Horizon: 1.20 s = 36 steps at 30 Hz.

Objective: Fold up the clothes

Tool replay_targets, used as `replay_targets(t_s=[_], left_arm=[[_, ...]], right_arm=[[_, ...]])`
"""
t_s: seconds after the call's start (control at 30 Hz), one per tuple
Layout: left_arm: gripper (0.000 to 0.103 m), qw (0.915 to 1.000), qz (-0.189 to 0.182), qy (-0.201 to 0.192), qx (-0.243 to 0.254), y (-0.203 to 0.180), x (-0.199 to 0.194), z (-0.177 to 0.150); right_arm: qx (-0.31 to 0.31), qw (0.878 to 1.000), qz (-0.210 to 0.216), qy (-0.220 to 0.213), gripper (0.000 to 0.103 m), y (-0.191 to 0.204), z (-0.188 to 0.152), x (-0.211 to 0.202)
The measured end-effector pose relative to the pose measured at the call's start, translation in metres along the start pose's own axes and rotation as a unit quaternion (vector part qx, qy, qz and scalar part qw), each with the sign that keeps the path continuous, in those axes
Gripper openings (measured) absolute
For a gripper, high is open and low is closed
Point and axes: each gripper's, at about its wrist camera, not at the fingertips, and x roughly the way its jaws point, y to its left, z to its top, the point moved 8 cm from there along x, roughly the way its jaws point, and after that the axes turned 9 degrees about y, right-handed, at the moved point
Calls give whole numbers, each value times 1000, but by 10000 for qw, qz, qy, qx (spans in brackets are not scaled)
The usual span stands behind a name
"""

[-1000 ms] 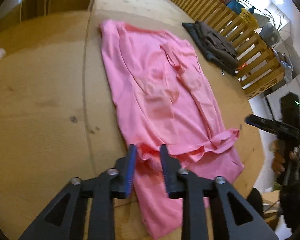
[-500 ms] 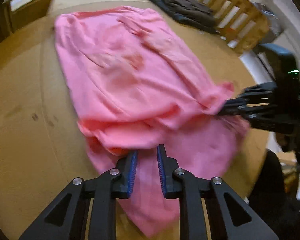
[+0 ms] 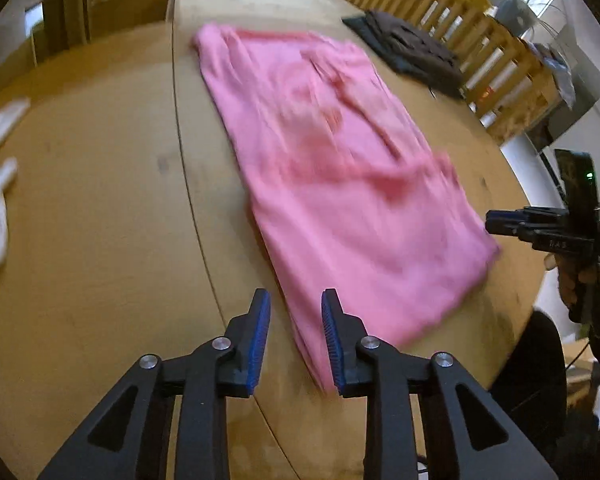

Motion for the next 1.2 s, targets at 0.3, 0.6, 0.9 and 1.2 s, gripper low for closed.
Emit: replay_targets(t_s=[0.3,0.6,0.9,1.2], left_arm=[[28,9999,114,43,33,-9,15,-21],[9,9997,-51,-3,240,-18,19,-10],[5,9997,84,52,227,-7,6,-10],[19,9986,304,-308,298,-4,-23,8]], right_arm=[[-330,9990,-74,-308,31,-2,-16,-22],[-853,9957,312,-186,23,24,-3,5],[-998,9947,60,249,4,5,-16,5],[-1077,9920,397,-526,6,23,24,-33]])
